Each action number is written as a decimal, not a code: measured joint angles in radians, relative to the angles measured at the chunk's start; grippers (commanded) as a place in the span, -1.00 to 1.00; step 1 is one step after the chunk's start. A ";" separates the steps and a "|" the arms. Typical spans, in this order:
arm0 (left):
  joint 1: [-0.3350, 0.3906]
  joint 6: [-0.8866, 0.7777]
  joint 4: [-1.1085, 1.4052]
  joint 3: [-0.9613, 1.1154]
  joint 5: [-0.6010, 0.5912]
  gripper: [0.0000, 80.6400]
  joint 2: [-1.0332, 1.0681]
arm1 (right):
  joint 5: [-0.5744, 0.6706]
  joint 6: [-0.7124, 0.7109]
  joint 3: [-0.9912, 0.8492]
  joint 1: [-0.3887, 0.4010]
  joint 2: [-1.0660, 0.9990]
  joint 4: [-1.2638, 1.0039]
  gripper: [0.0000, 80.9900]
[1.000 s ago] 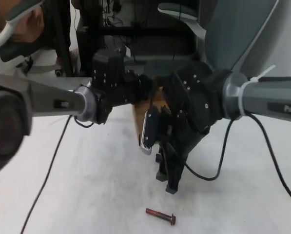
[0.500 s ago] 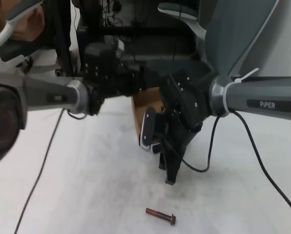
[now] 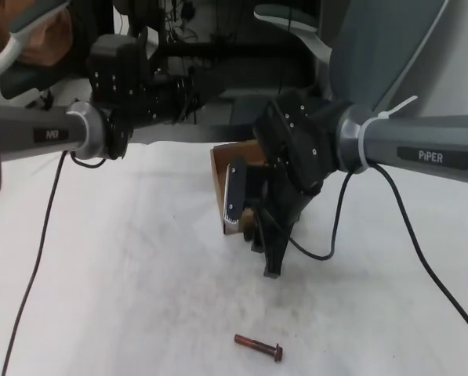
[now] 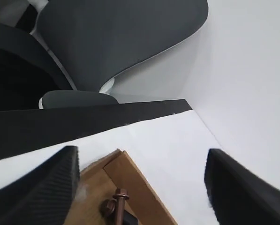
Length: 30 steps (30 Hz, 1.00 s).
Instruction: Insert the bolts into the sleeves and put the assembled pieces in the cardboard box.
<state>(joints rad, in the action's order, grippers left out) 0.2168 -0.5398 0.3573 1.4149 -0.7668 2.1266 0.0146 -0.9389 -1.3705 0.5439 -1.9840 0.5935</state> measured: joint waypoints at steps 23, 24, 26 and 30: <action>0.002 -0.009 -0.005 0.000 -0.062 0.74 0.000 | -0.069 -0.041 -0.024 0.038 -0.059 -0.010 0.14; 0.002 -0.009 -0.005 0.000 -0.064 0.74 0.000 | -0.068 -0.041 -0.024 0.042 -0.059 -0.009 0.14; 0.002 -0.009 -0.007 0.000 -0.072 0.74 0.000 | -0.070 -0.043 -0.025 0.050 -0.059 -0.009 0.14; 0.002 -0.011 -0.023 0.000 -0.098 0.74 0.000 | -0.068 -0.043 -0.025 0.056 -0.059 -0.009 0.14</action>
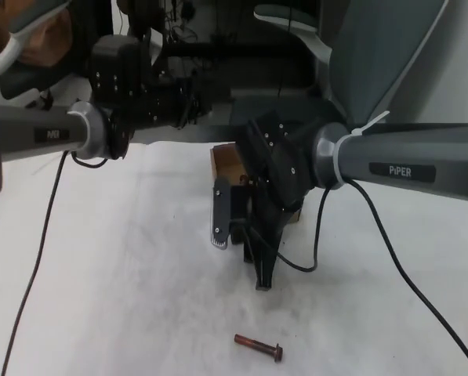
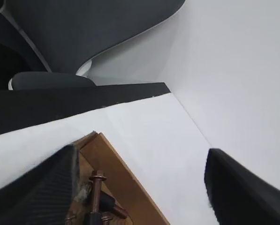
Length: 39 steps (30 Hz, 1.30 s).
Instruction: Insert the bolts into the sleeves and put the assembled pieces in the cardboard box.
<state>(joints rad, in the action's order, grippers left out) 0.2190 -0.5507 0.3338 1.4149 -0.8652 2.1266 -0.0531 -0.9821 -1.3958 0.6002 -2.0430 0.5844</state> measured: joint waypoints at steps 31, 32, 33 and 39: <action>-0.091 -0.019 -0.021 -0.027 -0.032 0.74 0.000 | -0.011 -0.004 -0.031 0.048 0.002 -0.018 0.18; -0.091 -0.021 -0.021 -0.027 -0.032 0.74 0.000 | -0.008 -0.004 -0.033 0.048 0.002 -0.018 0.22; -0.091 -0.021 -0.021 -0.027 -0.033 0.74 0.000 | -0.005 -0.004 -0.036 0.048 0.002 -0.018 0.28; -0.091 -0.026 -0.021 -0.027 -0.052 0.74 0.000 | -0.002 -0.004 -0.067 0.048 -0.023 -0.016 0.36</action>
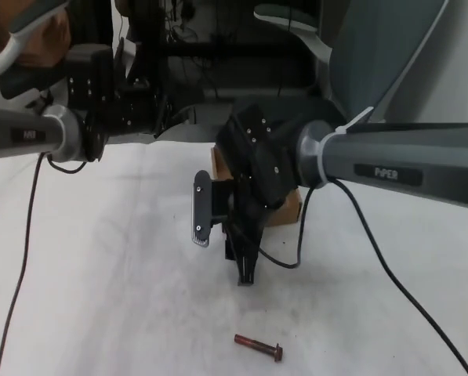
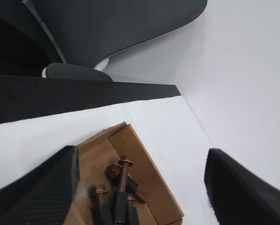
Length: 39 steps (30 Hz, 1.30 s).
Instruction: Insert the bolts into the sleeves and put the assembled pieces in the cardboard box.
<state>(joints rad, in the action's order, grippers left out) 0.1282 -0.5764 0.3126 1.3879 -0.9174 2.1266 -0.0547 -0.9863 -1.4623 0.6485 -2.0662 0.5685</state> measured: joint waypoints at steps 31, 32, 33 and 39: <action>0.005 -0.025 0.000 -0.005 -0.050 0.74 -0.003 | -0.005 -0.050 -0.025 -0.019 -0.046 0.053 -1.00; 0.005 -0.025 0.000 -0.010 -0.050 0.74 -0.003 | -0.010 -0.049 -0.025 -0.017 -0.046 0.057 -0.99; 0.005 -0.025 0.000 -0.017 -0.050 0.74 -0.003 | -0.019 -0.050 -0.025 -0.016 -0.046 0.056 -0.99; 0.005 -0.025 0.000 -0.073 -0.076 0.74 -0.012 | -0.026 0.023 -0.027 -0.006 -0.036 0.079 -0.99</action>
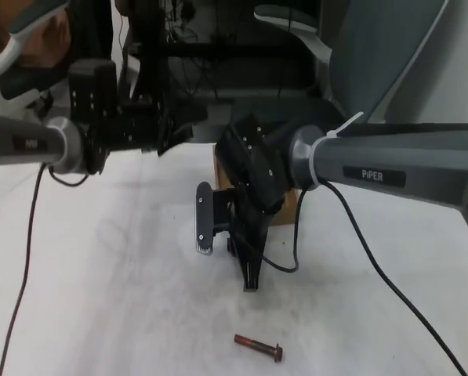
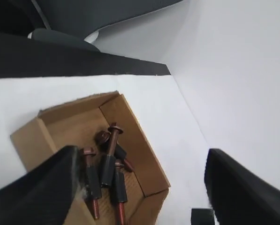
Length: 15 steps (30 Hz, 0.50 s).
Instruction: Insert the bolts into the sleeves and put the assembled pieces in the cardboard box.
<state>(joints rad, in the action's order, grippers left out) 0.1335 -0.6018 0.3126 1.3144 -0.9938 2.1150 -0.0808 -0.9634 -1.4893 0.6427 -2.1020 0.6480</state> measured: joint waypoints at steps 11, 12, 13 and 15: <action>-0.006 0.062 -0.004 -0.242 -0.177 0.74 -0.273 | 0.111 0.361 0.201 -0.068 0.391 0.014 -0.99; 0.001 0.085 -0.026 -0.270 -0.188 0.74 -0.311 | 0.111 0.403 0.242 -0.087 0.450 0.001 -0.99; 0.010 0.112 -0.046 -0.290 -0.194 0.74 -0.339 | 0.109 0.442 0.288 -0.106 0.507 -0.010 -0.99; 0.046 0.202 -0.128 -0.336 -0.191 0.74 -0.404 | 0.105 0.509 0.393 -0.131 0.606 -0.052 -0.99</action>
<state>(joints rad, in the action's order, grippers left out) 0.1792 -0.3996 0.1845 0.9779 -1.1846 1.7110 0.0244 -0.4548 -1.0963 0.5114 -1.4962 0.5965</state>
